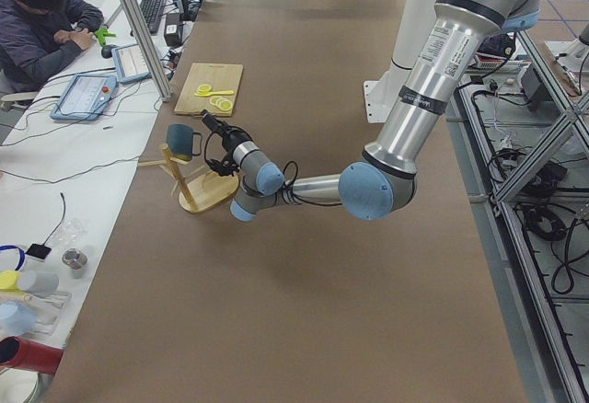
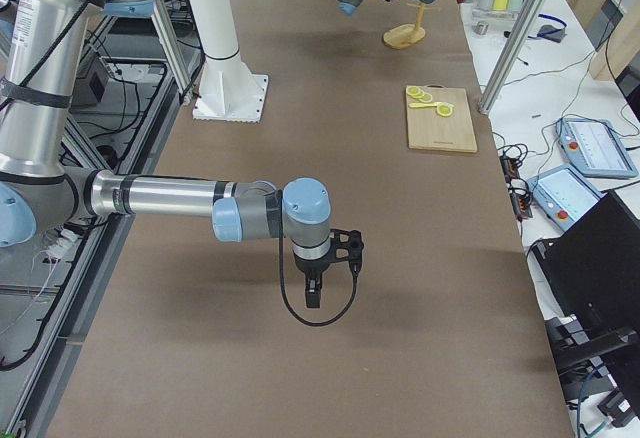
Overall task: Hang cup on storage rack
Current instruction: 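Hook the mug handle over a peg of the wooden stand, then open the left gripper and pull it back from the stand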
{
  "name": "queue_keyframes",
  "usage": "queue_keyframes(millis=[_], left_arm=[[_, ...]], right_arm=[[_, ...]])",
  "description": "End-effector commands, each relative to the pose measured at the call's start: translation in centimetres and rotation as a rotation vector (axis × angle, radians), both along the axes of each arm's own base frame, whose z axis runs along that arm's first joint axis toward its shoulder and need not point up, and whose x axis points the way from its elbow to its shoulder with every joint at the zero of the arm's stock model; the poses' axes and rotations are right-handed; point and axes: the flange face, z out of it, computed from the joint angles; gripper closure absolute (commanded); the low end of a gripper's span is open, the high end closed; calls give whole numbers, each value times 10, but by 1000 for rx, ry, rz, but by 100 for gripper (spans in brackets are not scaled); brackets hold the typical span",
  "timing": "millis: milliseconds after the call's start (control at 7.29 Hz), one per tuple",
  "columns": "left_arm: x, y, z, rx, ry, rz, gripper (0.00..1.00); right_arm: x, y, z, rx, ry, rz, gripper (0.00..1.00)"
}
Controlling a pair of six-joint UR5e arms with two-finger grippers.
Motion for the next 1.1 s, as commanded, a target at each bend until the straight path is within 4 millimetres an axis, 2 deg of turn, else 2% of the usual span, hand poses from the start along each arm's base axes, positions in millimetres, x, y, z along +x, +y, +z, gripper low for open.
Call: queue_keyframes(millis=[0, 274, 411, 685, 960], left_arm=[[-12, 21, -23, 69, -40, -23, 1], [-16, 46, -31, 241, -345, -116, 1], [-18, 52, -35, 317, -447, -172, 1], [-15, 61, -16, 508, -740, -257, 1], [-21, 73, -15, 634, -1024, -297, 1]], right_arm=[[0, 1, 2, -5, 0, 0, 0], [0, 1, 3, -7, -1, 0, 0], [0, 1, 4, -12, -1, 0, 0], [0, 2, 7, -19, -1, 1, 0], [0, 3, 11, -25, -1, 1, 0]])
